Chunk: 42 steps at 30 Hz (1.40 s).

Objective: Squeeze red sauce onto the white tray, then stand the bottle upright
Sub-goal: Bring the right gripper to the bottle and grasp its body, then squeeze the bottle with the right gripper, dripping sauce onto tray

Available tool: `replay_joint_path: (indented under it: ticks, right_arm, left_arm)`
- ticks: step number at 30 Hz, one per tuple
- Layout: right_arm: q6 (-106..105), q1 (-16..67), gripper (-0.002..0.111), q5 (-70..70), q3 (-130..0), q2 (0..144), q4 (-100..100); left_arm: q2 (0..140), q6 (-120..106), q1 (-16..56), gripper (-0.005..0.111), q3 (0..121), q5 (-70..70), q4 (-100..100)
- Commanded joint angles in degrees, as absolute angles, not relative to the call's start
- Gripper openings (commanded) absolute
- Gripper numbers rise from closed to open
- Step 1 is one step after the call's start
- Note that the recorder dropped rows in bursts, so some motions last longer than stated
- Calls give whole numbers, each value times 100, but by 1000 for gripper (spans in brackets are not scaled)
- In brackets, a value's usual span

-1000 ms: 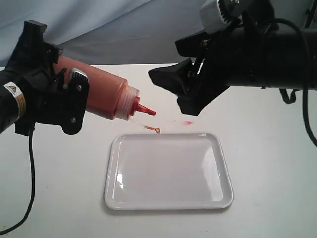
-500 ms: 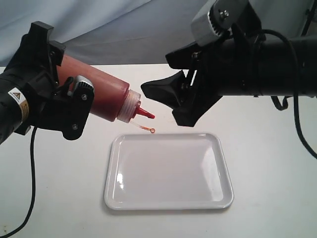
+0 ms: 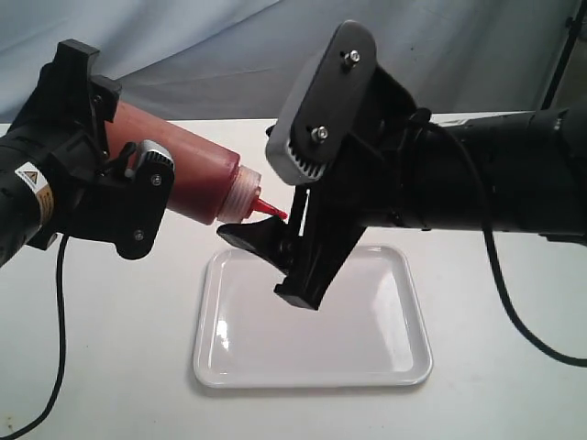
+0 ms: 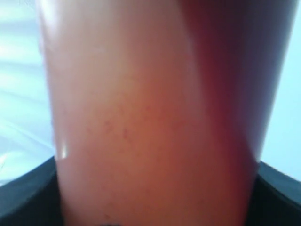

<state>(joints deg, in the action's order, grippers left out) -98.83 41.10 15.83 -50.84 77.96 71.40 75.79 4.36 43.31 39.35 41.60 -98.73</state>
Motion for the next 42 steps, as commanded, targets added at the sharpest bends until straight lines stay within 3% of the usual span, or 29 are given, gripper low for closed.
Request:
replay_joint_path:
  ticks: [1, 15, 32, 42]
  right_arm:
    - [-9933, 4228, 83, 1018, -5051, 8071, 6991]
    - [-9933, 4287, 83, 818, -5051, 8438, 6673]
    - [-9943, 4287, 83, 924, -5079, 8774, 6673]
    - [-9981, 4287, 83, 1136, -5740, 9229, 7096]
  left_arm:
    - [7546, 514, 4356, 0, 3905, 4078, -9995]
    - [7569, 247, 4471, 0, 3855, 4008, -9995]
    - [8195, 74, 4700, 0, 3897, 4975, -9995]
    - [8195, 0, 5028, 0, 3897, 4994, -9995]
